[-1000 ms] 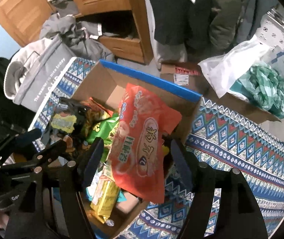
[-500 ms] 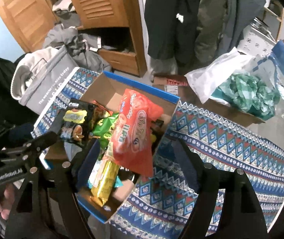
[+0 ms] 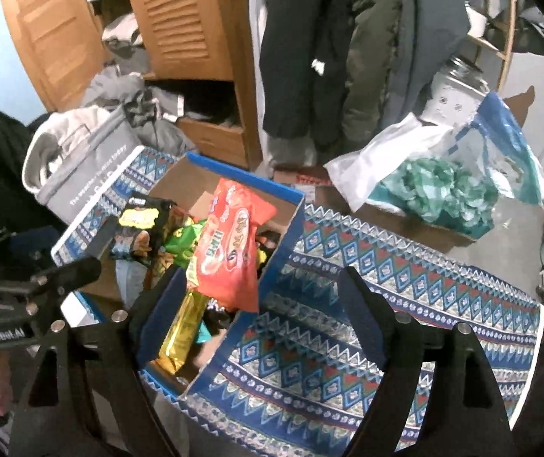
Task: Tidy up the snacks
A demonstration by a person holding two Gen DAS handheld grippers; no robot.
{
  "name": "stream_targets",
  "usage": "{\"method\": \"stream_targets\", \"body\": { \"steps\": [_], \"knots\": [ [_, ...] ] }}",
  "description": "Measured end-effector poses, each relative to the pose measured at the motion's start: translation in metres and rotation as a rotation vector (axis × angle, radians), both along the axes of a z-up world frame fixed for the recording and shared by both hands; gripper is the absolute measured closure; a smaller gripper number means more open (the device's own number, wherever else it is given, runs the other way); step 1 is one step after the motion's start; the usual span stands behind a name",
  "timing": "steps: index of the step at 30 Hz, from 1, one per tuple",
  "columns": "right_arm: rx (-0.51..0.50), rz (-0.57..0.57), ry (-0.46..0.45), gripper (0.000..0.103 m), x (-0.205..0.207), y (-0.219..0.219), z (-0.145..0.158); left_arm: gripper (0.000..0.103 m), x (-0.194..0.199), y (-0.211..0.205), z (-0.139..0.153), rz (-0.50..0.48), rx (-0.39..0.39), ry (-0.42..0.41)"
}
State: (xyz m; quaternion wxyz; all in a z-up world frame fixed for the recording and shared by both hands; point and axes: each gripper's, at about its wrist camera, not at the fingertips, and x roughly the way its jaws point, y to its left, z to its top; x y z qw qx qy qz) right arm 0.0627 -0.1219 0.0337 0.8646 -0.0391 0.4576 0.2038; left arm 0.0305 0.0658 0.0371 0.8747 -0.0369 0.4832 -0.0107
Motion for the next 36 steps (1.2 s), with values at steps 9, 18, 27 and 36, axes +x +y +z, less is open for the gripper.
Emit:
{"method": "stream_targets", "body": {
  "steps": [9, 18, 27, 36],
  "knots": [
    [0.030, -0.020, -0.017, 0.022, -0.009, -0.019, 0.008, 0.015, -0.006, -0.013, 0.016, -0.014, -0.039, -0.048],
    [0.034, -0.023, -0.022, 0.022, -0.011, -0.023, 0.008, 0.013, -0.006, -0.019, 0.020, -0.012, -0.010, -0.082],
    [0.046, -0.023, -0.010, 0.022, -0.010, -0.030, 0.008, 0.013, -0.008, -0.025, 0.021, -0.030, 0.002, -0.085],
    [0.045, -0.022, -0.007, 0.022, -0.010, -0.029, 0.006, 0.013, -0.007, -0.022, 0.021, -0.025, -0.030, -0.076]
  ]
}}
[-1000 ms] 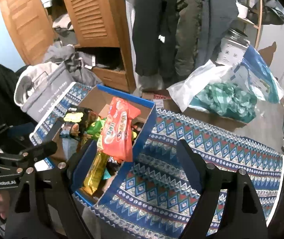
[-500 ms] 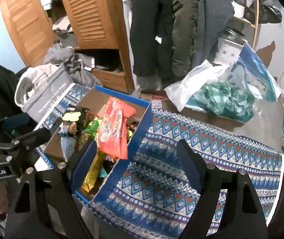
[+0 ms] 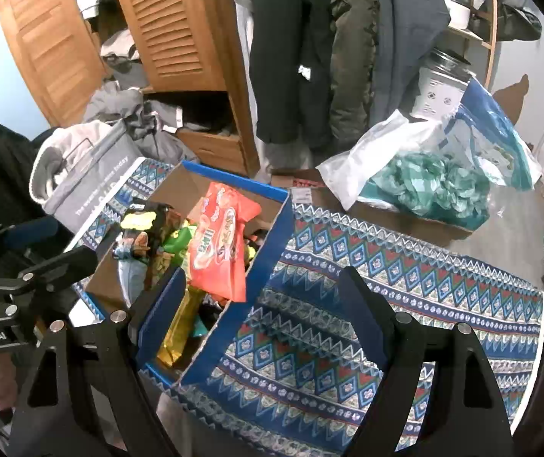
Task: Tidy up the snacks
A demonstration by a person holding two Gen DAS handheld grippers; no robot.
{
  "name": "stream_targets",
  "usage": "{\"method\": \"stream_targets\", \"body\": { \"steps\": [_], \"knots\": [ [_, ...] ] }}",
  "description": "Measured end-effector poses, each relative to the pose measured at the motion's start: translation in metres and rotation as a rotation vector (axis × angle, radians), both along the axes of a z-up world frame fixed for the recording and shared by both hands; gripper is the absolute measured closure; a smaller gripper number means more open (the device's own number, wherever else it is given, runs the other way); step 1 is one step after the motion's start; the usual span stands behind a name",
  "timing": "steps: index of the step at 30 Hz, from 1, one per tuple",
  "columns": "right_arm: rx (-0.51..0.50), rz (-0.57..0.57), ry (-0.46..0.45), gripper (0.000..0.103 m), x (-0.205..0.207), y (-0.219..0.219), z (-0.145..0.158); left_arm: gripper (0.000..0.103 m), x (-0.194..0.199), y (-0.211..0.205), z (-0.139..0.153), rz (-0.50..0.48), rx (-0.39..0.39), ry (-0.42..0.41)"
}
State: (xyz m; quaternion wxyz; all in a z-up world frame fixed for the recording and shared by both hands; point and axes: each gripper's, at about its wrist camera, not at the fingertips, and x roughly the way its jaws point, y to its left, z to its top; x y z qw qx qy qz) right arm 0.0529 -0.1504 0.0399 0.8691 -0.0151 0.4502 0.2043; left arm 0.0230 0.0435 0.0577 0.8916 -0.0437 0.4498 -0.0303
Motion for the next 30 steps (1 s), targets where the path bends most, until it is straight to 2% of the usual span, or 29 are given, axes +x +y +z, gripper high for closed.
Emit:
{"method": "stream_targets", "body": {
  "steps": [9, 30],
  "knots": [
    [-0.001, 0.004, 0.003, 0.022, -0.0002, 0.0009, 0.0000, 0.013, -0.0002, 0.0006, -0.0020, 0.004, -0.015, 0.015],
    [-0.004, -0.006, 0.001, 0.022, -0.0014, -0.0010, 0.0000, 0.013, 0.0004, -0.0015, -0.0028, 0.015, 0.010, 0.012]
  ]
}}
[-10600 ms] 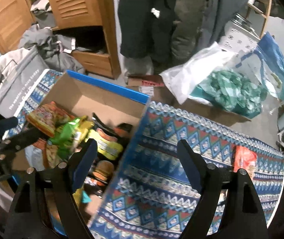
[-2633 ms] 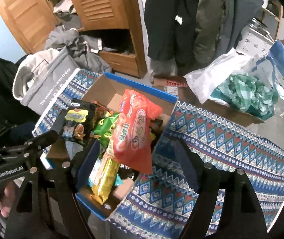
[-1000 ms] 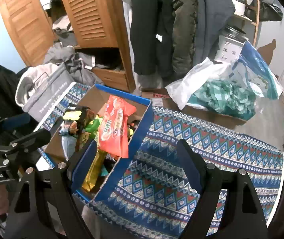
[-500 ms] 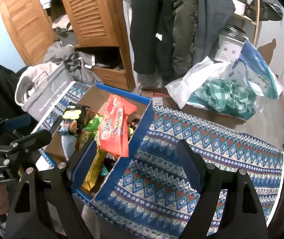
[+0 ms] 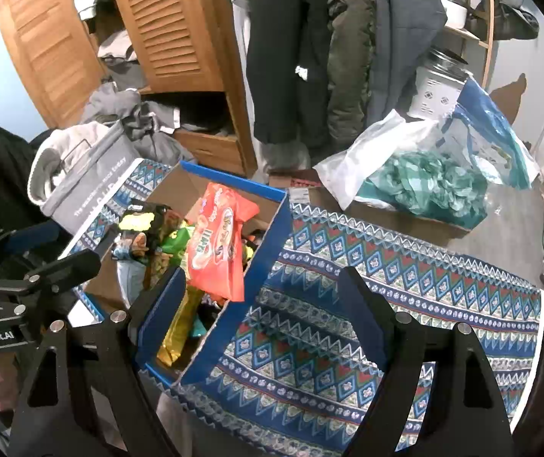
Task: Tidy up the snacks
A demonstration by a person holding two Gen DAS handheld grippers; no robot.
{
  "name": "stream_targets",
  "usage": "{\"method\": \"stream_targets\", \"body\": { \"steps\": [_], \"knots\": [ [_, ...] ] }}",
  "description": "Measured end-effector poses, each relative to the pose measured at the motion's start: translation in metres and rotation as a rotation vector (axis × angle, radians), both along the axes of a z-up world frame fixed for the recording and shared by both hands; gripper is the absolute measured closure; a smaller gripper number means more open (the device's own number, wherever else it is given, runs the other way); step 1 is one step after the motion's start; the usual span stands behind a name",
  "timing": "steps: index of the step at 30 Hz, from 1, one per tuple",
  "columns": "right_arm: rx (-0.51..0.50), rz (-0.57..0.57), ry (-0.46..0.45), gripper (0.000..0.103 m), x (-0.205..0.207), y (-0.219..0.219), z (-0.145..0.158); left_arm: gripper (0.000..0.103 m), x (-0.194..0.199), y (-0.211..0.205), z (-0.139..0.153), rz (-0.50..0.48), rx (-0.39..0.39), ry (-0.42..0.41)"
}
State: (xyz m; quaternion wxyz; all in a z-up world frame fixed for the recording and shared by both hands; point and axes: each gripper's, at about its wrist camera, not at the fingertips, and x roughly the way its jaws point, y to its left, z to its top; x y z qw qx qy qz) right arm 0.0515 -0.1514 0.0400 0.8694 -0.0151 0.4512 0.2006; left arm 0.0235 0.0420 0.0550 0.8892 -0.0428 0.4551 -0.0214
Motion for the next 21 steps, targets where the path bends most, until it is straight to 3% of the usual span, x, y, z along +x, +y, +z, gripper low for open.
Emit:
{"method": "stream_targets", "body": {
  "steps": [21],
  "knots": [
    [-0.002, 0.000, -0.001, 0.022, -0.0001, -0.0007, 0.0004, 0.013, 0.0015, 0.0002, -0.0021, 0.024, 0.030, 0.026]
  ]
}}
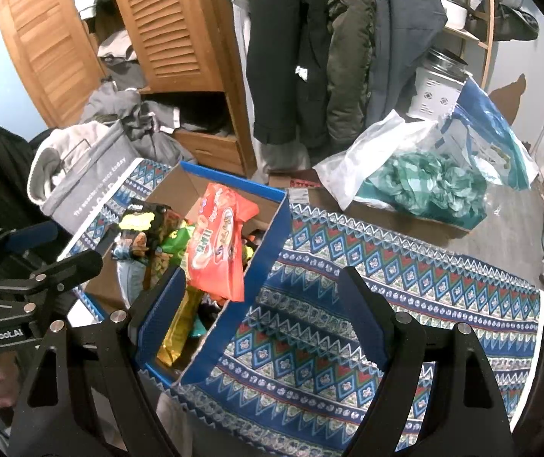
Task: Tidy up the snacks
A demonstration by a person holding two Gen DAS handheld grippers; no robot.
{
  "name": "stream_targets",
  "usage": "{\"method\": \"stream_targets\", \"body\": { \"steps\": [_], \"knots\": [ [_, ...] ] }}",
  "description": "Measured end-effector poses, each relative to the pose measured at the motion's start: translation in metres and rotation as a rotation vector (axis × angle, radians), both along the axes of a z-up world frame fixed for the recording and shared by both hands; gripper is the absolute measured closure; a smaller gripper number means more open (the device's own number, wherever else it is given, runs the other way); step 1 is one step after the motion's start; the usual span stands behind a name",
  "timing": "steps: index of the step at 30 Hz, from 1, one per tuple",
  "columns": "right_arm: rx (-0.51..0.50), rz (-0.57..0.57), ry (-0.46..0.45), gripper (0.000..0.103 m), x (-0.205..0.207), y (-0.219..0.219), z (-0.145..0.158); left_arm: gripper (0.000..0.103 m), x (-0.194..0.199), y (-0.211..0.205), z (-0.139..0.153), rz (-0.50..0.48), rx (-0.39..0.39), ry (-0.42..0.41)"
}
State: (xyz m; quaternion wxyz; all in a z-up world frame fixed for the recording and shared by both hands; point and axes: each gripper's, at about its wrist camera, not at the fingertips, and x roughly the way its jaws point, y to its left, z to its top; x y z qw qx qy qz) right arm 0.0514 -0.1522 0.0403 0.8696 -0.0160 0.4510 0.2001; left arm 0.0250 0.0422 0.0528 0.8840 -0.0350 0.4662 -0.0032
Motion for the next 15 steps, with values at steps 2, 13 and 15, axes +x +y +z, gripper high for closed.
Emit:
{"method": "stream_targets", "body": {
  "steps": [2, 13, 15],
  "knots": [
    [0.001, -0.002, 0.000, 0.022, -0.0002, 0.0007, -0.0002, 0.013, -0.0001, -0.0004, -0.0001, -0.002, 0.002, 0.000],
    [-0.001, -0.001, 0.000, 0.022, -0.0006, 0.0010, 0.0001, 0.013, -0.0013, -0.0061, -0.0014, -0.029, 0.010, 0.005],
    [-0.001, 0.000, 0.000, 0.022, -0.0006, 0.0013, 0.0000, 0.013, -0.0011, -0.0057, -0.0013, -0.026, 0.008, 0.005]
  ]
}}
